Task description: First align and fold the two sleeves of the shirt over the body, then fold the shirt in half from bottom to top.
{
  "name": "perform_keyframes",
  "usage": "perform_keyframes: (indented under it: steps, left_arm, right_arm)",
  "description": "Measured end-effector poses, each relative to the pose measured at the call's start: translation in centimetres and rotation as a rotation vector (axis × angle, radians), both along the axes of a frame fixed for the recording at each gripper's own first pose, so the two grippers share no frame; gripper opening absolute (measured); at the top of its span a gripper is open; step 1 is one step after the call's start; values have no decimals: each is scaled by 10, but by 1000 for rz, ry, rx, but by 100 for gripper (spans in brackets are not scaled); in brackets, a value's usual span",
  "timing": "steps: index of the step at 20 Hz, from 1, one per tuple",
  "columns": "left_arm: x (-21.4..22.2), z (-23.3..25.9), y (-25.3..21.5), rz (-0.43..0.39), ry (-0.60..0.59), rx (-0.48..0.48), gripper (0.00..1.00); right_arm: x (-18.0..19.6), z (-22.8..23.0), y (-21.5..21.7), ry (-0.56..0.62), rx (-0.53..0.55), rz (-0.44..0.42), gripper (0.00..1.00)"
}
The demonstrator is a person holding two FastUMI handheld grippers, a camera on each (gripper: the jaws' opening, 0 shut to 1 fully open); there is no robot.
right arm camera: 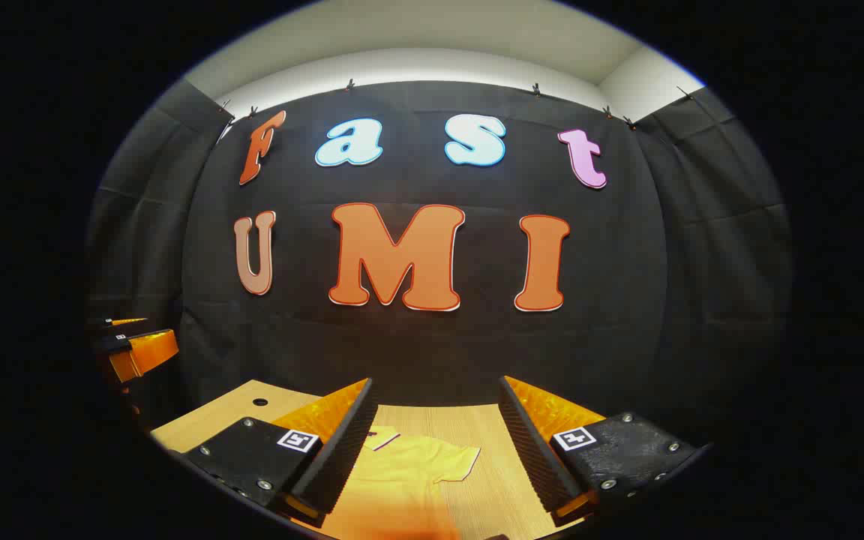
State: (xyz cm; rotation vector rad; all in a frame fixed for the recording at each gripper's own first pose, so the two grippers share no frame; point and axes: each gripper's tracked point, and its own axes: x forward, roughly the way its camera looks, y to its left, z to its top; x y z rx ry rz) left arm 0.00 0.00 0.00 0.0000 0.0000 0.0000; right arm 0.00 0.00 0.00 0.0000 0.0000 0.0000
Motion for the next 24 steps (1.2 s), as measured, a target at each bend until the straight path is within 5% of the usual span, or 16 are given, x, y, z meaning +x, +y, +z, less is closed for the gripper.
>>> perform_keyframes:
  steps: [7, 9, 12, 19, 24]
  left_arm:
    - [2, 0, 15, -2, -11, -1, 98]
    - [6, -5, 19, -18, -10, -3, 96]
    - [12, -7, 41, -14, -11, -2, 98]
    - [15, -24, 51, -108, 14, 13, 98]
    - [21, -7, 48, -21, -25, 63, 98]
  right_arm:
    - [9, 0, 7, -13, -27, -17, 98]
    - [9, 1, 27, -18, 45, 38, 98]
    - [16, 10, 24, -50, 128, -12, 98]
    - [22, -7, 20, 5, -30, -154, 100]
    - [60, -55, -9, 143, -33, -140, 98]
